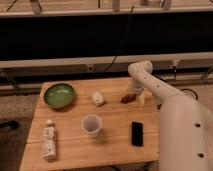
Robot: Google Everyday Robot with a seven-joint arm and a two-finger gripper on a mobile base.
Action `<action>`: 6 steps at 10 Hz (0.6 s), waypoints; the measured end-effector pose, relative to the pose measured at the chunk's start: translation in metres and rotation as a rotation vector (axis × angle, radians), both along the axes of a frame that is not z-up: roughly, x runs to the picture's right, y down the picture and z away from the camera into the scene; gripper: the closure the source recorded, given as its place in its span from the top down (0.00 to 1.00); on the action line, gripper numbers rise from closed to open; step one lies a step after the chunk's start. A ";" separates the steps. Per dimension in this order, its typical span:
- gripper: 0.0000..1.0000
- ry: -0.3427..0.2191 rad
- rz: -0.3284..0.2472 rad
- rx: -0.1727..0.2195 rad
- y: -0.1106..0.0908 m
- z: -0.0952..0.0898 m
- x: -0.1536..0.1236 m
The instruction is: Place the pepper in the ceramic cup
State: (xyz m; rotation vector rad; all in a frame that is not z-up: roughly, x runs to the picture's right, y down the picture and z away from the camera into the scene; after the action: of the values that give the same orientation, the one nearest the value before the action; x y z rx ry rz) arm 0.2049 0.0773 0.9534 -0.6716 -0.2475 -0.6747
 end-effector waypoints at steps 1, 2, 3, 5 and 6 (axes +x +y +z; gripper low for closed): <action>0.80 -0.007 0.002 0.002 0.001 0.000 -0.001; 0.74 -0.016 0.004 0.003 0.003 0.000 -0.004; 0.64 -0.022 0.006 0.005 0.003 0.000 -0.005; 0.47 -0.027 0.006 0.010 0.003 -0.002 -0.005; 0.34 -0.032 0.006 0.016 0.001 -0.003 -0.005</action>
State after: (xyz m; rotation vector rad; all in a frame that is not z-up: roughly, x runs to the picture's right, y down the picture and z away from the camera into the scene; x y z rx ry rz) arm 0.1994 0.0787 0.9500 -0.6447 -0.2729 -0.6814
